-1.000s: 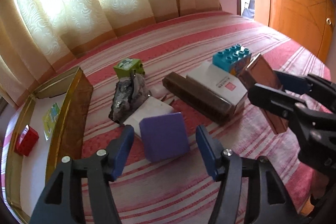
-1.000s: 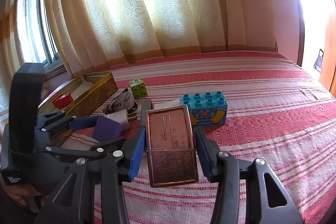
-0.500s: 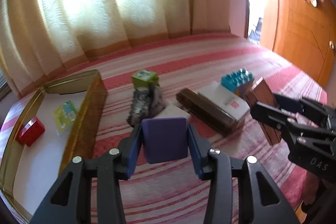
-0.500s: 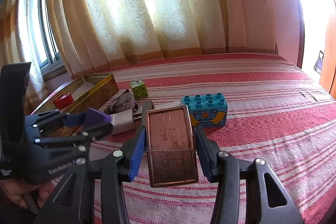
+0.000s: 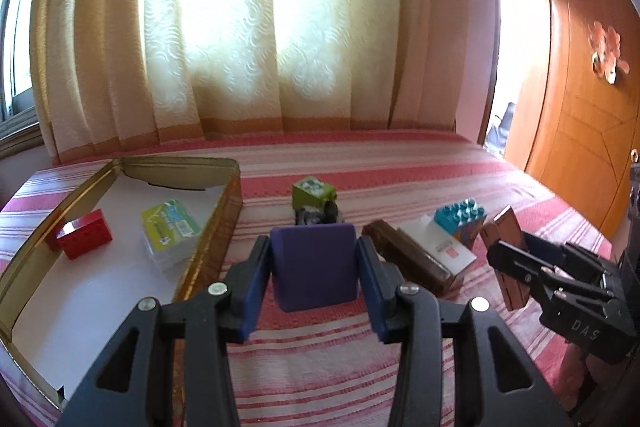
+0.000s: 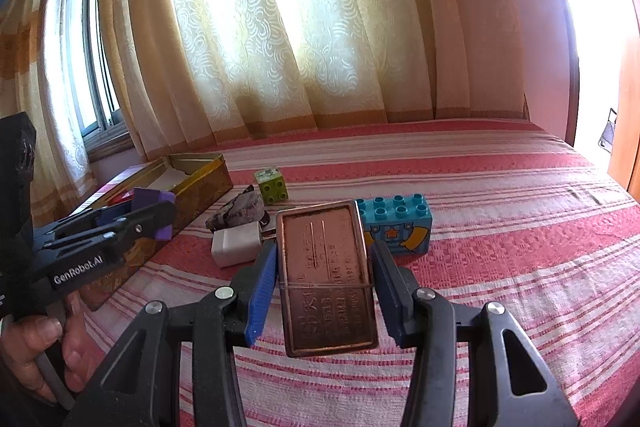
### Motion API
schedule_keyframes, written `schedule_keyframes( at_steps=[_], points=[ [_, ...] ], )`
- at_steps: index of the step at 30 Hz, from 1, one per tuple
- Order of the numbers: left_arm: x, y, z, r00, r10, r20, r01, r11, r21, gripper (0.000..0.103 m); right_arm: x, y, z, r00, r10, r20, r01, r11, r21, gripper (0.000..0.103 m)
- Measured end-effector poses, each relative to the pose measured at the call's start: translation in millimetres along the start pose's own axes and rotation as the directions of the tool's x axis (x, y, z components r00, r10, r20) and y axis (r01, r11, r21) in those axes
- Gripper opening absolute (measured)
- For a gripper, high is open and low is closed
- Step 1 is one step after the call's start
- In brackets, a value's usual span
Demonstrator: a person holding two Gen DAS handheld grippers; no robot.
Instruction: Organize rigid objects
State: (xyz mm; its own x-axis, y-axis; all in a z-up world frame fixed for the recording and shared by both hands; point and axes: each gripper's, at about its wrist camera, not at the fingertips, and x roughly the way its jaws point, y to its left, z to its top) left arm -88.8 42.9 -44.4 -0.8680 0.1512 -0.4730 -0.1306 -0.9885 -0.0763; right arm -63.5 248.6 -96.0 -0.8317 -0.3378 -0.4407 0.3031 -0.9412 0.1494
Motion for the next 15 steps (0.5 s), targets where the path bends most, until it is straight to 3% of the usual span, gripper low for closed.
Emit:
schedule_keyframes(
  at_steps=[9,15],
  points=[
    [-14,5,0,0.997,0.008,0.075,-0.007,1.0,-0.008,0.042,-15,-3,0,0.996,0.009,0.092,-0.012,1.0,0.028,0.049],
    [-20,12,-2,0.996,0.007,0.089,-0.004,0.999,-0.032,0.042,-15,-2,-1,0.996,0.009,0.09,-0.011,1.0,0.021,0.049]
  ],
)
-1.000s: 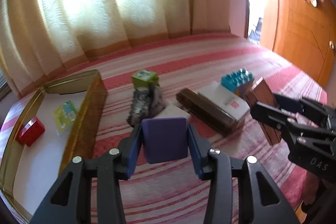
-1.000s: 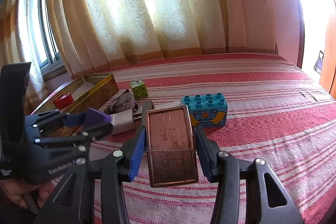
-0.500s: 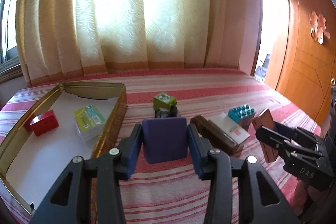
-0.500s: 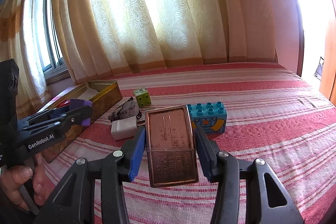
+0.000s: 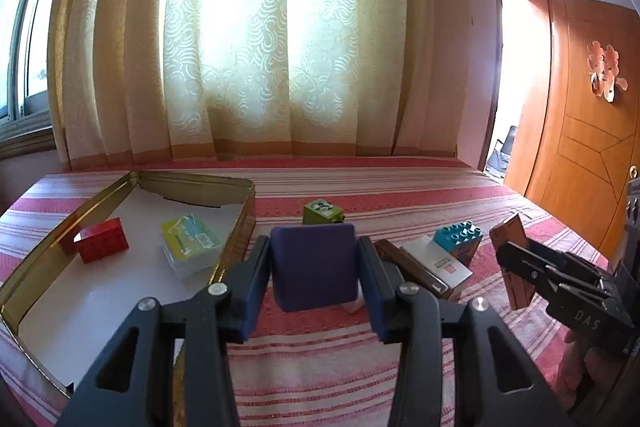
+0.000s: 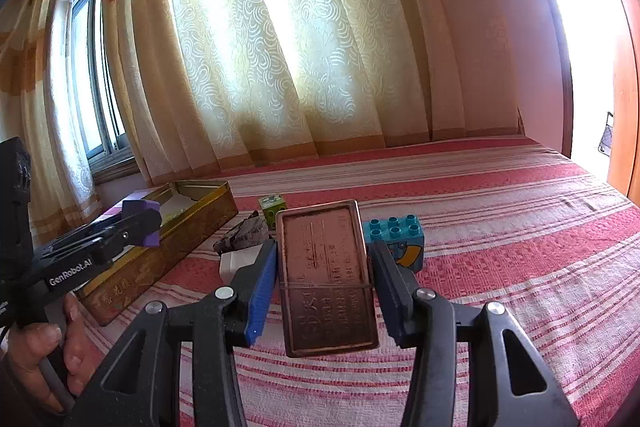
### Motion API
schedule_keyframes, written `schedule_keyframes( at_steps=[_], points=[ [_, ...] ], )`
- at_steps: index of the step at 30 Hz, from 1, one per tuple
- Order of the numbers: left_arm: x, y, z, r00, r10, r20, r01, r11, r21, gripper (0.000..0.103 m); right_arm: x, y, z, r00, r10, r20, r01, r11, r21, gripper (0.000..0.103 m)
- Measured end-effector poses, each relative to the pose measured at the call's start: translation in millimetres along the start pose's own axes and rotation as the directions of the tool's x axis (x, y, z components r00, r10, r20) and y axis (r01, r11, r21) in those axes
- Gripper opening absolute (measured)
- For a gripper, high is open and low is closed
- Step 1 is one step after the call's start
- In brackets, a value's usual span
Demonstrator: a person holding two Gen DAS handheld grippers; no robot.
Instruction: Organize rigid objects
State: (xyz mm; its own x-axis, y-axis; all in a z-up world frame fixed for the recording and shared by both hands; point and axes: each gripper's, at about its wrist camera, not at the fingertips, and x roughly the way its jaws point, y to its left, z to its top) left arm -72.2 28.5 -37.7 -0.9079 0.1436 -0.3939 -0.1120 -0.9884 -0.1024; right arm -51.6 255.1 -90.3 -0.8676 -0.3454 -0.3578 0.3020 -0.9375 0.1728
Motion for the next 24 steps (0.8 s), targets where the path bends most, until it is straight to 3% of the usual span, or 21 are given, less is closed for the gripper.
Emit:
schedule_keyframes(
  at_steps=[8,24],
  points=[
    [-7,10,-2,1.0,-0.014,0.018,0.015,0.999,-0.044,0.042,-2,3,-1,1.0,-0.008,0.003,0.008,1.0,-0.018,0.049],
    [-14,15,-3,0.999,0.002,0.042,0.0,1.0,-0.031,0.043,-6,13,-2,0.999,0.005,0.035,-0.004,0.999,-0.033,0.049]
  ],
)
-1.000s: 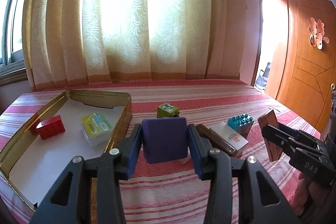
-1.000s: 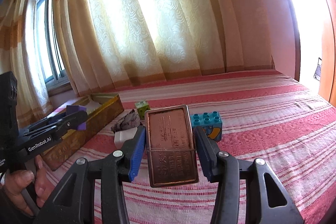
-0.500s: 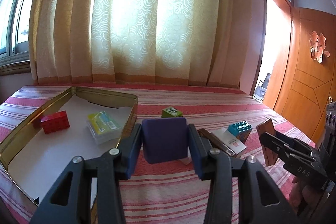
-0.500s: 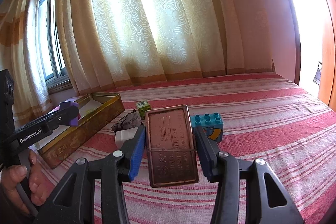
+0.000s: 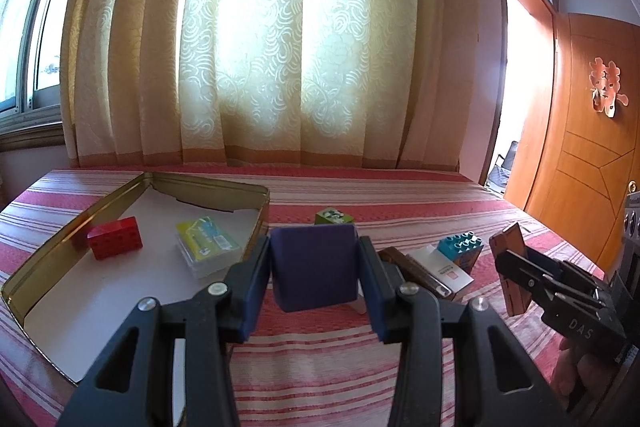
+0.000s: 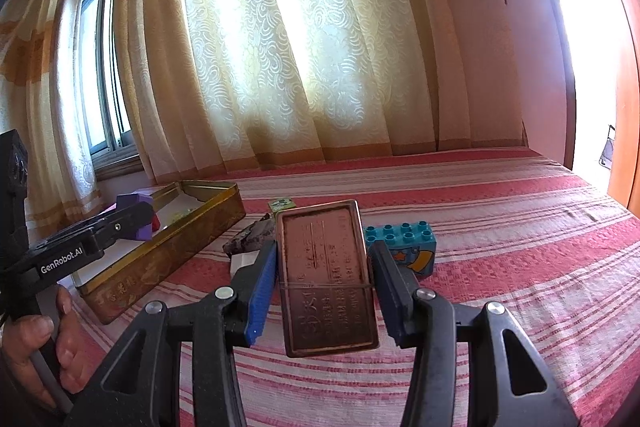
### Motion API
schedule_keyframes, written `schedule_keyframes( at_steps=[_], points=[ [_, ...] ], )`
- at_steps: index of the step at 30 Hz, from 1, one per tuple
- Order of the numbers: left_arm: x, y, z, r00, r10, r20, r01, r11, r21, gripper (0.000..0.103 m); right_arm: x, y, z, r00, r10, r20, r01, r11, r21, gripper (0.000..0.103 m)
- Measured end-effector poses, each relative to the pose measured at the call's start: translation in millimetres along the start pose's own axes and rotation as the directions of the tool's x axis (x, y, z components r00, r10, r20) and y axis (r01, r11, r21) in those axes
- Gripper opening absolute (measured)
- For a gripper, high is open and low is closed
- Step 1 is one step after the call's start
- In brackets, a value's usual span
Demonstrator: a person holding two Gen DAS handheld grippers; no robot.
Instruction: Organize rigid objects
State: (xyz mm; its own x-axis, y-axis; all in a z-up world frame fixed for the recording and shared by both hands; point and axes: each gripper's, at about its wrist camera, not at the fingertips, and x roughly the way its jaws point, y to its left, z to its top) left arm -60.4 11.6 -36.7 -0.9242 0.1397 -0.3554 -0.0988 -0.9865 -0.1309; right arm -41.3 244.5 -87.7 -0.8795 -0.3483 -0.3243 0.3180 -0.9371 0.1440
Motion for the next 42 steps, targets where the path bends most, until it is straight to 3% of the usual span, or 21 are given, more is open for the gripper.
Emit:
schedule_keyframes(
  at_steps=[42],
  points=[
    [-18,38,0,0.998,0.043,0.041,-0.041,0.998,-0.049,0.042,10,61,-7,0.995,0.099,-0.008,-0.099,0.991,-0.087,0.049]
  ],
)
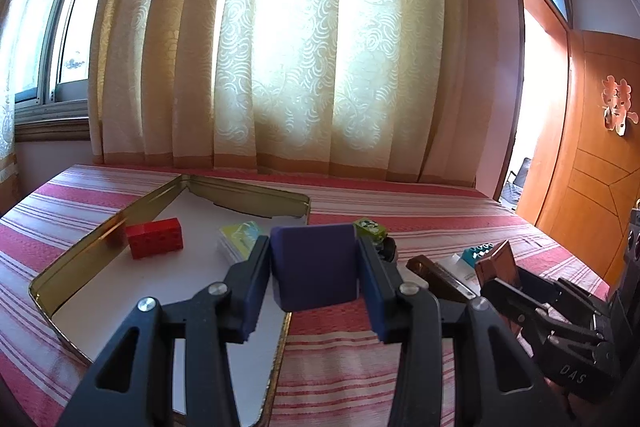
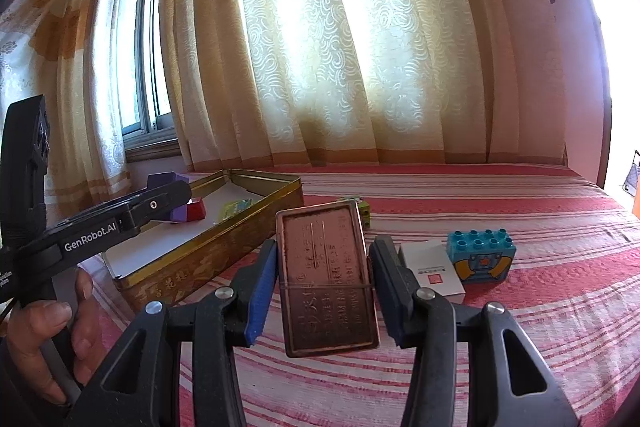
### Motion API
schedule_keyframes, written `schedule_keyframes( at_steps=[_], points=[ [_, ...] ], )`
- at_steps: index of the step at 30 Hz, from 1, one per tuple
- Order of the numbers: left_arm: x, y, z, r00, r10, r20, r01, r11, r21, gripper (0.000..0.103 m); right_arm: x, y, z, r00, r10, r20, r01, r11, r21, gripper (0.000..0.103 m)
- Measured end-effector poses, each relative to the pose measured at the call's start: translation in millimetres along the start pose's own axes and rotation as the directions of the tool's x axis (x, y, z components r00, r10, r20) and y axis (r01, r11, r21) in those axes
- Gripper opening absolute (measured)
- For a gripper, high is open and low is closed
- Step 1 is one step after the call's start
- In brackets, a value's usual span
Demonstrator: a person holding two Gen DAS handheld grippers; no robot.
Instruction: Organize rigid objects
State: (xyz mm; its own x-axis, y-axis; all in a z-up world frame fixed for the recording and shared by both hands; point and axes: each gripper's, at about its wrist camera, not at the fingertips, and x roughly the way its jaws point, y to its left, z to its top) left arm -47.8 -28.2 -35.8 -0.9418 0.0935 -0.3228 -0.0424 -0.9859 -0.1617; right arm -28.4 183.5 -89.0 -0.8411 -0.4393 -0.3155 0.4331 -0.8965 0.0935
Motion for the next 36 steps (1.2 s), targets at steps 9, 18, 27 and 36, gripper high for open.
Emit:
schedule_keyframes(
  at_steps=[9,18,27,36],
  points=[
    [-3,8,1,1.0,0.009,0.004,-0.009,1.0,-0.009,0.043,7,12,2,0.999,0.044,-0.016,-0.044,0.999,0.001,0.049],
    [-6,26,2,1.0,0.031,-0.001,-0.031,0.999,-0.025,0.043,21,27,7,0.995,0.094,-0.042,-0.094,0.995,-0.011,0.049],
    [-6,48,7,0.998,0.061,-0.035,-0.062,0.998,-0.021,0.042,44,48,12,0.975,0.165,-0.147,-0.17,0.985,-0.02,0.049],
    [11,80,26,0.986,0.096,-0.133,-0.101,0.994,-0.029,0.043,80,82,45,0.955,0.218,-0.202,-0.239,0.967,-0.087,0.049]
  ],
)
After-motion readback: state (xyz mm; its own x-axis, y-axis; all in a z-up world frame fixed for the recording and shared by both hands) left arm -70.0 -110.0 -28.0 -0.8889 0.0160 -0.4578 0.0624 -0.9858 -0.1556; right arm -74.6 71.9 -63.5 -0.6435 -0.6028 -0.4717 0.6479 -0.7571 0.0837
